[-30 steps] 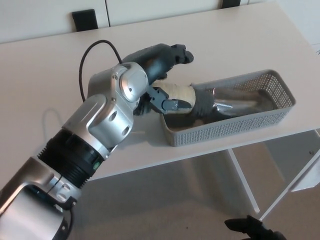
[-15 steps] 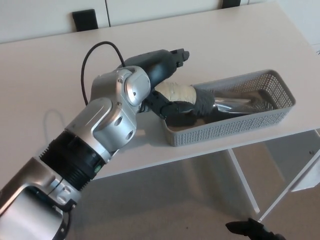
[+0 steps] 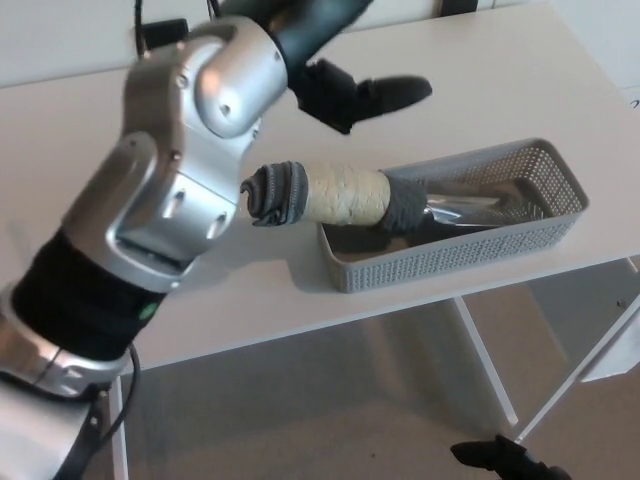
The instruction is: The robot walks towards a desk on which a shovel is kept on the left hand side and a container is kept on the right hand side. The robot picks up the shovel using its left hand and places it in the container.
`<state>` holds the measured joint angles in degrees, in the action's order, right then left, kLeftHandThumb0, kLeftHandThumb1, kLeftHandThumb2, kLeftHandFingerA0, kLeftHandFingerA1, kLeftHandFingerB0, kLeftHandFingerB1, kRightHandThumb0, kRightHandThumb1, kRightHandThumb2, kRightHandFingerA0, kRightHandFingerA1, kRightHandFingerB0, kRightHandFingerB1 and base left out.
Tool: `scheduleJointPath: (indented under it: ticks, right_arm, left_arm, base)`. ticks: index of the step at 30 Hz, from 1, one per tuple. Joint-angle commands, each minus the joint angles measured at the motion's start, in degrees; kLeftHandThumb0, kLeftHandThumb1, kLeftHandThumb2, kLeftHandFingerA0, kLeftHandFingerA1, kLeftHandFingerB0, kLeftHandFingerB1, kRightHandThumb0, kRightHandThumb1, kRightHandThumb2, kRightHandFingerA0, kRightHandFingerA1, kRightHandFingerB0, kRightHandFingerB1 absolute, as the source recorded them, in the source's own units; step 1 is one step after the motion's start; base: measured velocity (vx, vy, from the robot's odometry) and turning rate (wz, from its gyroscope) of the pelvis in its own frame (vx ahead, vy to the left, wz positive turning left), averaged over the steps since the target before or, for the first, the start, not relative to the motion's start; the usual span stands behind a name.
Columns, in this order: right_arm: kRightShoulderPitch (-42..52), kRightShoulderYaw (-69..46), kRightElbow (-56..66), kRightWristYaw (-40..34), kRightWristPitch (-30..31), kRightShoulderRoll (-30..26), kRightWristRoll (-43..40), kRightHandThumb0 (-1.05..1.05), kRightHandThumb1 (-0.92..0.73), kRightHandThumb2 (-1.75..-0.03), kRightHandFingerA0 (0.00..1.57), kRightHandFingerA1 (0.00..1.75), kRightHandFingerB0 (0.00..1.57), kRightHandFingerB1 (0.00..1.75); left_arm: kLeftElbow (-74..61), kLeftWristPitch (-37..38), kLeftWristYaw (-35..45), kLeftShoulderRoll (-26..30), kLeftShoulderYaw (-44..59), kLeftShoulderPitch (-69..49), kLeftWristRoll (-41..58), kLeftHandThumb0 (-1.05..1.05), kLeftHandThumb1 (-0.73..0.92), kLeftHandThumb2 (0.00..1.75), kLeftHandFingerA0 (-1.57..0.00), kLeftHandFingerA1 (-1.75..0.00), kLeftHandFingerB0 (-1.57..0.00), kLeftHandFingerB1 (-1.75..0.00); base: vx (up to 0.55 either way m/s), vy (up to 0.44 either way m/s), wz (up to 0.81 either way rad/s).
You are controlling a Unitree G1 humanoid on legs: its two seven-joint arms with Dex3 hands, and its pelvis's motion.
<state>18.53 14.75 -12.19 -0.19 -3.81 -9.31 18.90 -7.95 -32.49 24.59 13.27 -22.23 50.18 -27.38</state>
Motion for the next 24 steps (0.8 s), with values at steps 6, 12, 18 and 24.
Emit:
scheduleJointPath:
  ticks: [6, 12, 18, 24]
  right_arm:
    - [0.52, -2.37, -4.84, 0.79, -3.34, -2.35, -2.36, -0.3, -0.53, -0.99, 0.29, 0.65, 0.25, 0.6]
    - [0.85, -3.61, -6.54, 0.8, -2.89, -1.1, -4.4, -0.28, -0.54, -1.0, 0.26, 0.64, 0.23, 0.6]
    - [1.25, -3.97, -8.48, 0.93, -3.76, -1.42, -4.78, -0.3, -0.55, -1.0, 0.27, 0.65, 0.22, 0.59]
    - [0.9, -4.76, -12.02, 0.52, -5.44, -1.23, -5.6, -0.29, -0.56, -1.01, 0.27, 0.64, 0.21, 0.59]
  left_arm:
    - [-50.52, -8.04, 21.47, 9.52, 43.36, -14.8, 31.2, -0.82, 0.52, 0.69, -0.05, -0.18, -0.11, -0.22]
    - [-52.05, 7.13, 25.25, 11.86, 61.33, -42.66, 58.88, -0.8, 0.49, 0.85, -0.05, -0.36, -0.09, -0.35]
    - [-50.05, 14.97, 40.78, 5.7, 70.4, -73.01, 78.92, -0.78, 0.58, 0.59, -0.11, -0.3, -0.16, -0.27]
    - [-42.2, 14.04, 56.89, 3.23, 75.24, -85.47, 82.58, -0.89, 0.66, 0.61, -0.17, -0.3, -0.2, -0.28]
  base:
    - [0.0, 0.0, 0.0]
    - [0.0, 0.0, 0.0]
    - [0.0, 0.0, 0.0]
    - [0.0, 0.0, 0.0]
